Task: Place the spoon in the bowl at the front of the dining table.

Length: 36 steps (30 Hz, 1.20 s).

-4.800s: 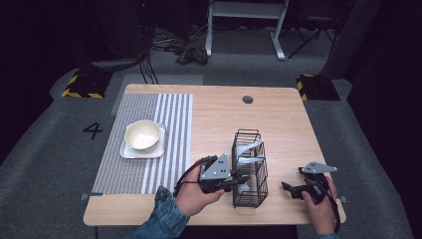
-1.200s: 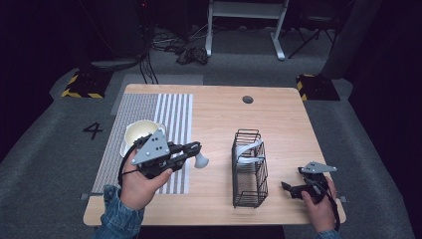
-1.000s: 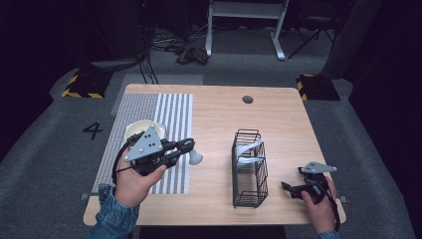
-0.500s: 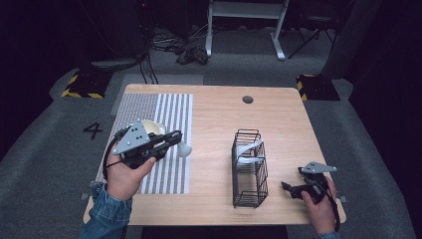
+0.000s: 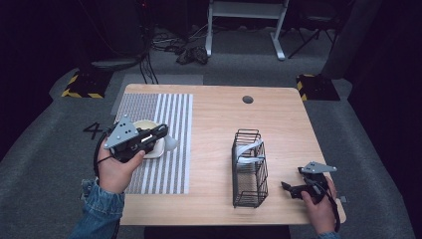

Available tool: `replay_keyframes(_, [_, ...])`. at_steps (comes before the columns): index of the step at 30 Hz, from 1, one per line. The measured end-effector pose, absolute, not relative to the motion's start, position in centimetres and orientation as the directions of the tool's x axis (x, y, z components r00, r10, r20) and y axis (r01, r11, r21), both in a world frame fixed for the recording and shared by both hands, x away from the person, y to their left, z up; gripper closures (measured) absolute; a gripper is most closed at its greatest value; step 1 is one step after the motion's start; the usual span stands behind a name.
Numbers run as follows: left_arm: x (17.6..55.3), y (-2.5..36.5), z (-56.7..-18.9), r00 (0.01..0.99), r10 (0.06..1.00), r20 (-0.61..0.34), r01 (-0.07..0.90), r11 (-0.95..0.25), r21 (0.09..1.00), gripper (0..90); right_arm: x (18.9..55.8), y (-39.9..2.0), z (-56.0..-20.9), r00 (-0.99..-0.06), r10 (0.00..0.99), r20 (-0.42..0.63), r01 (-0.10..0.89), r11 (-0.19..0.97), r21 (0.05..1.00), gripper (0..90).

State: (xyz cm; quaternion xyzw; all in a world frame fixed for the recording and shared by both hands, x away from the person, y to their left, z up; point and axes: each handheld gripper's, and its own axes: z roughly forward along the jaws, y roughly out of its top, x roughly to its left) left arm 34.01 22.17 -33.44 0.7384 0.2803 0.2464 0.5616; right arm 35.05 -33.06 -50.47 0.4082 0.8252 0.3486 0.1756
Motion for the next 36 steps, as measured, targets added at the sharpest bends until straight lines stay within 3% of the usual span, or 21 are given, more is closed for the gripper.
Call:
replay_keyframes(20, [36.6,26.1,-35.3,0.522,0.849,0.084,0.190,-0.212,0.959,85.0,35.1,-33.1,-50.5,-0.605,0.796,-0.005,0.551,0.424,0.719,4.6])
replay_keyframes(27, [38.0,27.4,-36.5,0.486,0.873,0.026,0.222,-0.152,0.963,85.0,35.1,-33.1,-50.5,-0.605,0.796,-0.005,0.551,0.424,0.719,4.6])
replay_keyframes(36, [39.5,28.4,-38.4,0.425,0.905,0.029,0.253,-0.149,0.956,85.0,35.1,-33.1,-50.5,-0.605,0.796,-0.006,0.551,0.424,0.719,4.7])
